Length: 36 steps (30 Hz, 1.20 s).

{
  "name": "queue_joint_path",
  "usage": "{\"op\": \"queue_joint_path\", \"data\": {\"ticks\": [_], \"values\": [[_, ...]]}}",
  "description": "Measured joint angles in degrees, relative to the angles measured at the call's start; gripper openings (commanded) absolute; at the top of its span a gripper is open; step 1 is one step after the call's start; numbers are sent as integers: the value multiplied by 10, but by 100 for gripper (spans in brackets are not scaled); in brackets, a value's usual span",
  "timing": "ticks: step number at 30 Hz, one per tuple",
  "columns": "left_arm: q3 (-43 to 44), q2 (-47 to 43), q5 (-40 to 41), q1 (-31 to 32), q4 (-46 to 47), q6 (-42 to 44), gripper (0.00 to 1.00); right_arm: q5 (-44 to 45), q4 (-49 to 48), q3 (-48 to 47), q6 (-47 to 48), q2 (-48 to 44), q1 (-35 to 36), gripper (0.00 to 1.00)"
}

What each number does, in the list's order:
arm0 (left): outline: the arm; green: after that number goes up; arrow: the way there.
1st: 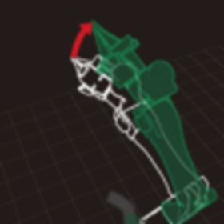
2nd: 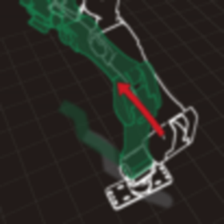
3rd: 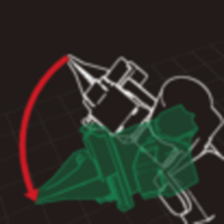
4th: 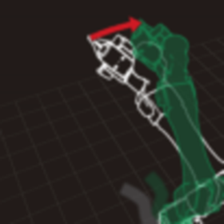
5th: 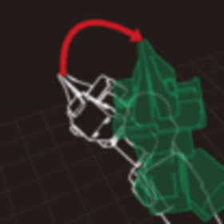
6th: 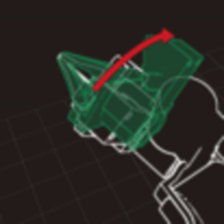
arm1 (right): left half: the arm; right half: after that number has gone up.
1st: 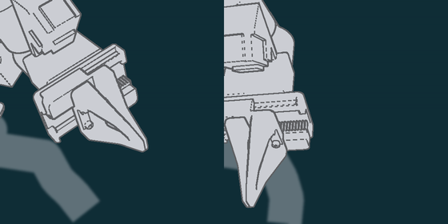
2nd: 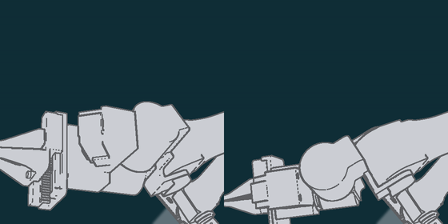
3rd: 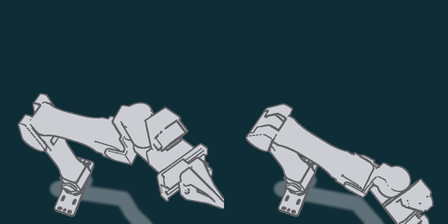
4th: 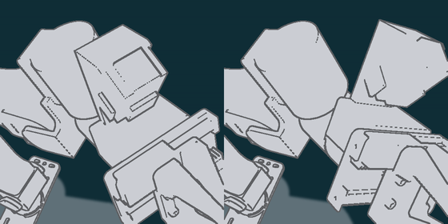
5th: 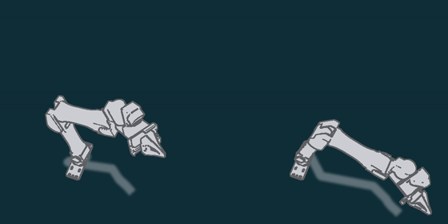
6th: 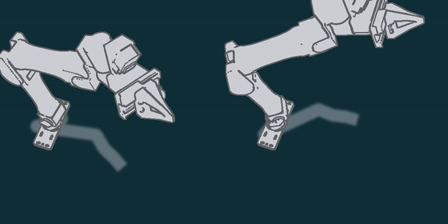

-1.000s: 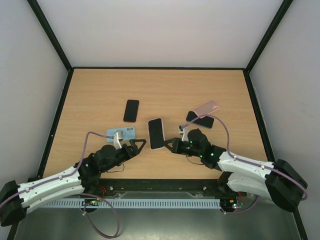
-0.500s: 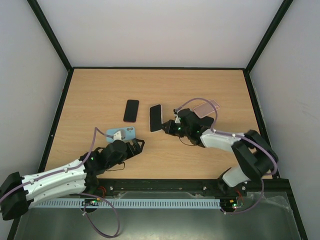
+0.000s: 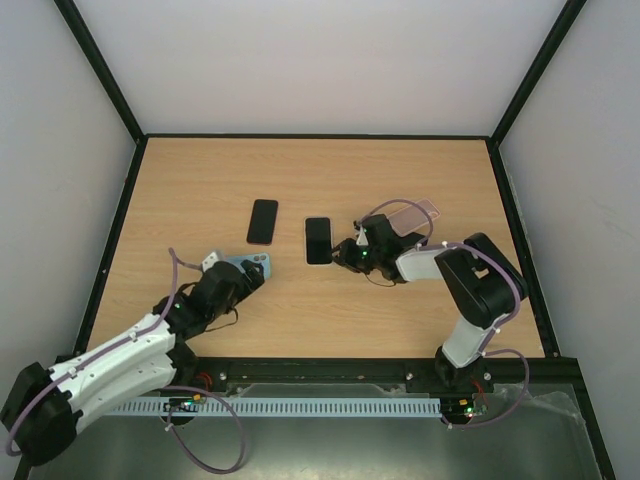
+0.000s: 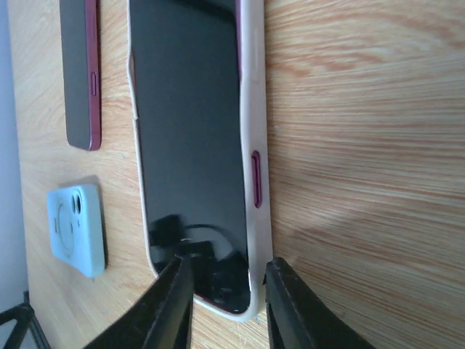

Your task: Put the phone into the phone case

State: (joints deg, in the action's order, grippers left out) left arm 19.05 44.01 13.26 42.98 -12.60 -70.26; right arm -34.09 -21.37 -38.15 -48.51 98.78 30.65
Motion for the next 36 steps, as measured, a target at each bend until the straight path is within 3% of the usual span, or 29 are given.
{"op": "queue_joint_path", "data": {"ticks": [4, 15, 25, 36], "values": [[10, 17, -12, -66, -7, 17, 99, 18, 19, 0, 6, -10, -1, 54], [76, 116, -41, -220, -7, 86, 99, 32, 23, 48, -20, -77, -2, 93], [79, 206, -96, -307, 59, 132, 99, 28, 29, 105, -30, -148, -2, 96], [51, 238, -145, -314, 126, 146, 99, 30, 77, 105, -7, -197, -2, 96]]}}
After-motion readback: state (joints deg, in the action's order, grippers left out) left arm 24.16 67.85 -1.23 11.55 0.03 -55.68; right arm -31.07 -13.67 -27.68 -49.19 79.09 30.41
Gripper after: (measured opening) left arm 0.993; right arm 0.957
